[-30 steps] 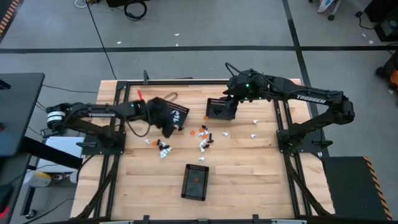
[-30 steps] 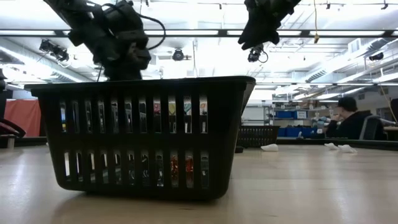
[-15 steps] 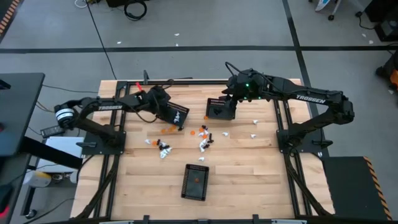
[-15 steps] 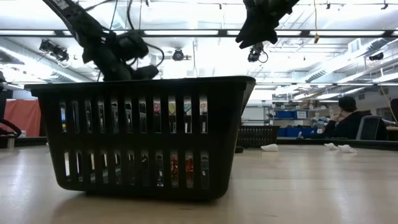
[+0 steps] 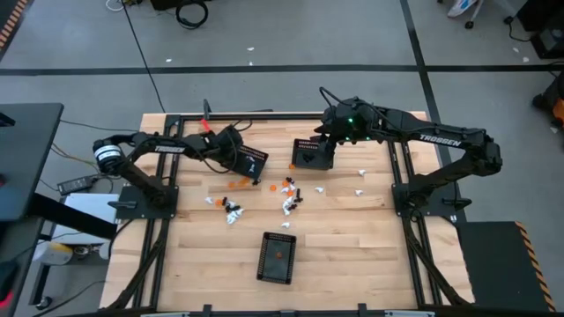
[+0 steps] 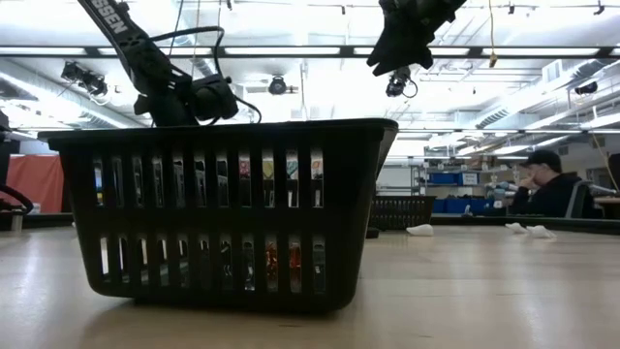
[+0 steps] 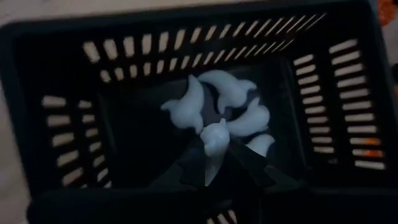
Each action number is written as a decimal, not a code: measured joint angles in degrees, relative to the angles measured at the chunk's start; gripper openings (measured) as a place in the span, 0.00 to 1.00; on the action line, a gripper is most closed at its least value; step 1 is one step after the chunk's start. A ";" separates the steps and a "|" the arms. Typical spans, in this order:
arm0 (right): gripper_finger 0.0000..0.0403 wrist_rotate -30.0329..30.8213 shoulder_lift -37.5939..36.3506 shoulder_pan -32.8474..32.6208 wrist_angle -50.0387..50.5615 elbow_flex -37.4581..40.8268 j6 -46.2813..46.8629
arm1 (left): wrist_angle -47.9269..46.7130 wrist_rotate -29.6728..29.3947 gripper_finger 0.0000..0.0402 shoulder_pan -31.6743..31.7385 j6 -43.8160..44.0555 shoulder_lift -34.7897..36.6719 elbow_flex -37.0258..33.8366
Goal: Sort Halloween decoration
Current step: Put the white ghost toy into the top left black basket, then put the orange pumpkin toy into the bottom black basket
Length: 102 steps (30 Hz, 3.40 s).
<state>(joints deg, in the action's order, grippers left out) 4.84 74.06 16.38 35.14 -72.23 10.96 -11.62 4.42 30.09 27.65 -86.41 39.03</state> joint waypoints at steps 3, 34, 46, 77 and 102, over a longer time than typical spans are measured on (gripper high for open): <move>0.40 0.00 0.00 0.00 0.00 0.00 0.01 | 0.42 -0.78 0.13 -0.07 0.01 0.08 0.00; 0.40 -6.15 5.95 -2.18 0.95 0.02 -0.25 | -6.79 1.26 0.38 -7.59 -7.01 18.74 0.04; 0.40 -1.35 6.29 -4.70 0.02 0.02 2.99 | -23.32 -9.26 0.38 -20.27 -4.42 25.70 -1.54; 0.40 -4.80 6.27 -4.76 -2.97 0.02 3.87 | -5.41 -18.82 0.49 -23.15 14.13 15.65 -12.94; 0.40 -5.55 6.23 -4.76 -3.90 0.02 4.11 | -1.18 -19.26 0.51 -20.65 11.30 9.52 -12.79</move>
<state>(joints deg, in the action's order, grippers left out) -0.71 80.29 11.62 31.24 -72.20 15.07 -12.80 -14.84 9.43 38.96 -76.88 26.24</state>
